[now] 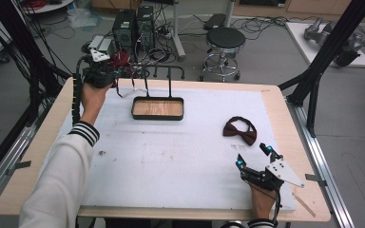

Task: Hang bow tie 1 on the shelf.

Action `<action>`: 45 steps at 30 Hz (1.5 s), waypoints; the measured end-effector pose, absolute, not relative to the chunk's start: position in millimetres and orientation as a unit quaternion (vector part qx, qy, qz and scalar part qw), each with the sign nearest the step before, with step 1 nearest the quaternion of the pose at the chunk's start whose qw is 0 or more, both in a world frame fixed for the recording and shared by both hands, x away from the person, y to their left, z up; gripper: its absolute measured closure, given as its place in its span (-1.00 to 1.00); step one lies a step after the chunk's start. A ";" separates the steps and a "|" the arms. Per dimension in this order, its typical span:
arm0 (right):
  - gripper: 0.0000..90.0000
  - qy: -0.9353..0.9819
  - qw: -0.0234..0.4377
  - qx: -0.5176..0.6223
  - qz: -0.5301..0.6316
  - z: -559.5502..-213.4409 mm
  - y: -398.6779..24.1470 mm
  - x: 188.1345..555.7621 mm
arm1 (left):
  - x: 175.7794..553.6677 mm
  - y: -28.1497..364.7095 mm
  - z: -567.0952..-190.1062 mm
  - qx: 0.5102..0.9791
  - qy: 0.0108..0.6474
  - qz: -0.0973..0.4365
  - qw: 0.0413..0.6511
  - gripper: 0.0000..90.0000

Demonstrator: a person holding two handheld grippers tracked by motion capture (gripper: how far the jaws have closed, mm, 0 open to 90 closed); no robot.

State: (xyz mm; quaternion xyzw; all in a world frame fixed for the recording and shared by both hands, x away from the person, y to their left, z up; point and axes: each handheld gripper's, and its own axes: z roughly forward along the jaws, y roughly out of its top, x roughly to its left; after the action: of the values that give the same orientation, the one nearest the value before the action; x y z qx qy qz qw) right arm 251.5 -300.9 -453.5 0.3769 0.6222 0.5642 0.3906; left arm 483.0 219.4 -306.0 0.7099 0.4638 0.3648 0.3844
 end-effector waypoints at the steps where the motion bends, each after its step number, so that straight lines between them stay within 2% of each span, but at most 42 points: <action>1: -0.77 0.622 0.390 0.377 0.565 -453.5 -300.8 251.5 | 482.7 220.3 -308.8 0.710 0.466 0.365 0.383 0.67; 15: -0.77 0.622 0.391 0.376 0.564 -453.5 -300.7 251.5 | 479.9 226.5 -335.6 0.722 0.479 0.341 0.365 0.67; 28: -0.77 0.621 0.391 0.378 0.565 -453.6 -301.3 251.5 | 479.1 227.4 -335.0 0.728 0.481 0.328 0.363 0.63; 29: -0.77 0.619 0.392 0.378 0.566 -453.6 -301.5 251.6 | 479.7 228.6 -335.1 0.731 0.476 0.320 0.370 0.51; 31: -0.77 0.617 0.392 0.378 0.568 -453.7 -302.4 251.7 | 480.8 228.4 -337.9 0.747 0.463 0.318 0.357 -0.08; 33: -0.77 0.616 0.390 0.380 0.569 -453.7 -302.4 251.5 | 480.4 230.4 -340.9 0.757 0.460 0.303 0.352 -0.50; 34: -0.77 0.616 0.392 0.379 0.569 -453.7 -302.5 251.6 | 479.4 231.9 -341.1 0.753 0.461 0.300 0.361 -0.64; 45: -0.77 0.617 0.391 0.380 0.567 -453.7 -301.8 251.2 | 445.6 246.6 -329.6 0.736 0.404 0.287 0.461 -0.67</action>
State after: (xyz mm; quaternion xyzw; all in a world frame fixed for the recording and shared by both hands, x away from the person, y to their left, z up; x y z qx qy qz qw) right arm 251.2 -301.8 -453.7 0.3800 0.6169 0.5675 0.3910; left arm 445.6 246.6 -329.6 0.7365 0.4037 0.2865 0.4610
